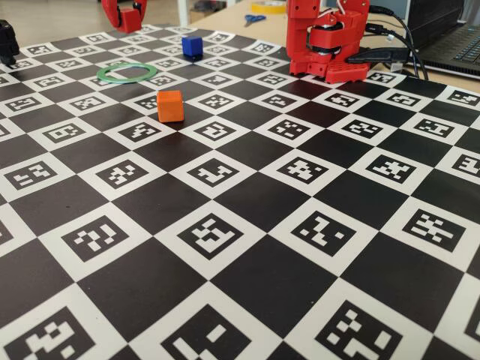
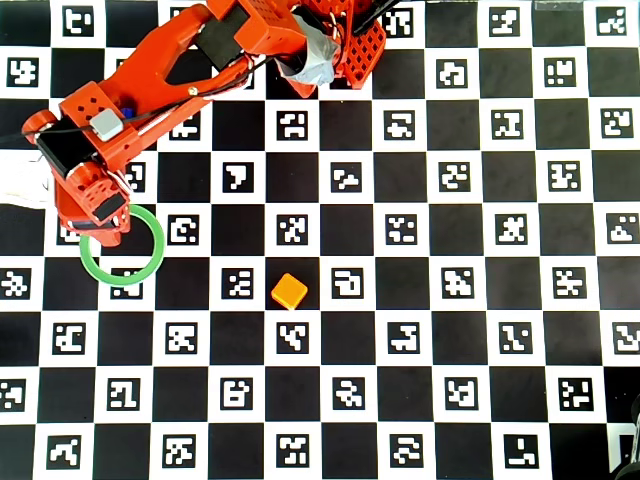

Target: Grab the red cube then put it in the green circle then put the blue cube on top and finally the orange cube on top

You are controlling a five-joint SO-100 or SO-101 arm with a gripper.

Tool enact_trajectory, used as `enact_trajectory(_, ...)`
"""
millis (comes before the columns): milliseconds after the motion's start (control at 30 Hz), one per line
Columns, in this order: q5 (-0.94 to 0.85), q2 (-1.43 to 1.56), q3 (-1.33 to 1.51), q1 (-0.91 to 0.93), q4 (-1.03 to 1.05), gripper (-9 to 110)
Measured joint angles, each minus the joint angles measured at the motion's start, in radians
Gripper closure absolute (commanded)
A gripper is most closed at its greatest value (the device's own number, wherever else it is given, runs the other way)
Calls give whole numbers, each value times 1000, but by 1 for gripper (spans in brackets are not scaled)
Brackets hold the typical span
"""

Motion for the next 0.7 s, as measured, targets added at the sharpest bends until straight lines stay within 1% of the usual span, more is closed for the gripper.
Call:
enact_trajectory(467,46,0,192,0,-221,97)
enact_trajectory(700,72,0,255,0,-296,97)
